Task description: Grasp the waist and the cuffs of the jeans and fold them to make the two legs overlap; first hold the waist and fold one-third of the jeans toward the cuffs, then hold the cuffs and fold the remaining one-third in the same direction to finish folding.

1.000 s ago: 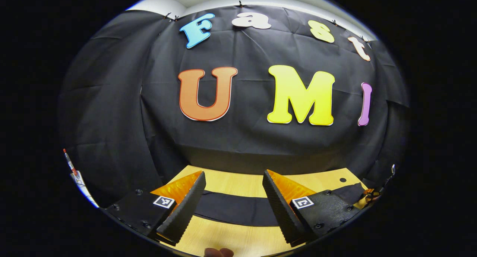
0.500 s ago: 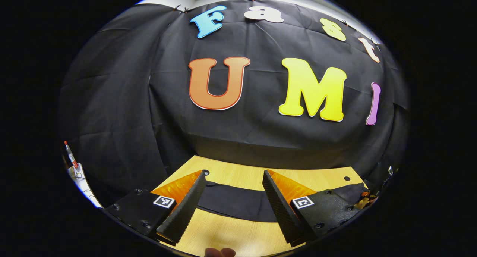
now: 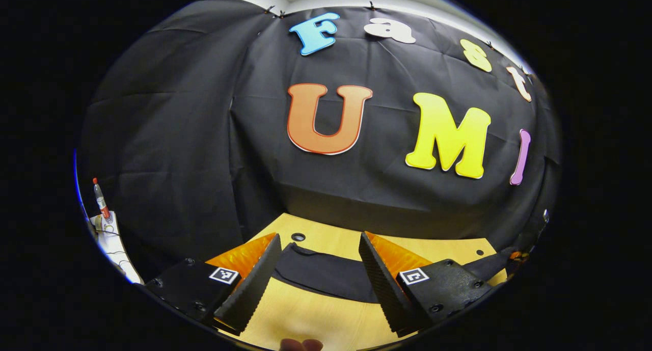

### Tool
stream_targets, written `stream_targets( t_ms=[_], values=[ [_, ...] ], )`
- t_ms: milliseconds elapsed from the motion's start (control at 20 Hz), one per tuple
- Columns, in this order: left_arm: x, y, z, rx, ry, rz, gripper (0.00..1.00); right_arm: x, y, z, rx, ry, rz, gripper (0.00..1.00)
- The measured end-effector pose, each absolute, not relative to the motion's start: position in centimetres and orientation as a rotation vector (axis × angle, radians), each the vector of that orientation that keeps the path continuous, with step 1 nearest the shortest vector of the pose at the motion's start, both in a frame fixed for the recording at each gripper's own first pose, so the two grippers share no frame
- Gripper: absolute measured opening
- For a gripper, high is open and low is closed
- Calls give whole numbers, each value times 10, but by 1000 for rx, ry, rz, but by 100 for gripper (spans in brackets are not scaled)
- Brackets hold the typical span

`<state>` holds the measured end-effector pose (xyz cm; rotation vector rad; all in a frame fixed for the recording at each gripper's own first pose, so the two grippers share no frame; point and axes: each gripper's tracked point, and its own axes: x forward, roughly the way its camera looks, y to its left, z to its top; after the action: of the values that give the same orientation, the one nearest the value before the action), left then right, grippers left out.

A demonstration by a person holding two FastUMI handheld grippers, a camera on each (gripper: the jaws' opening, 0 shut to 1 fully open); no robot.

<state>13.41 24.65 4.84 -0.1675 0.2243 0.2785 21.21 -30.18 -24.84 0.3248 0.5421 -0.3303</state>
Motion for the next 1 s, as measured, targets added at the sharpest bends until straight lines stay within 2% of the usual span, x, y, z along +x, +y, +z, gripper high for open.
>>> stream_targets(
  t_ms=[250,450,500,700,1000],
  values=[
    [112,281,38,-180,218,295,99,220,-192,-154,236,439,-179,2],
    [94,305,23,-247,234,308,99,239,-64,-129,181,410,-17,0],
    [89,312,19,-251,241,314,99,242,-32,-128,174,407,21,2],
    [62,343,6,-272,259,351,99,240,96,-160,111,443,167,2],
    [28,394,-7,-244,288,437,99,223,204,-290,-112,585,286,2]
  ],
)
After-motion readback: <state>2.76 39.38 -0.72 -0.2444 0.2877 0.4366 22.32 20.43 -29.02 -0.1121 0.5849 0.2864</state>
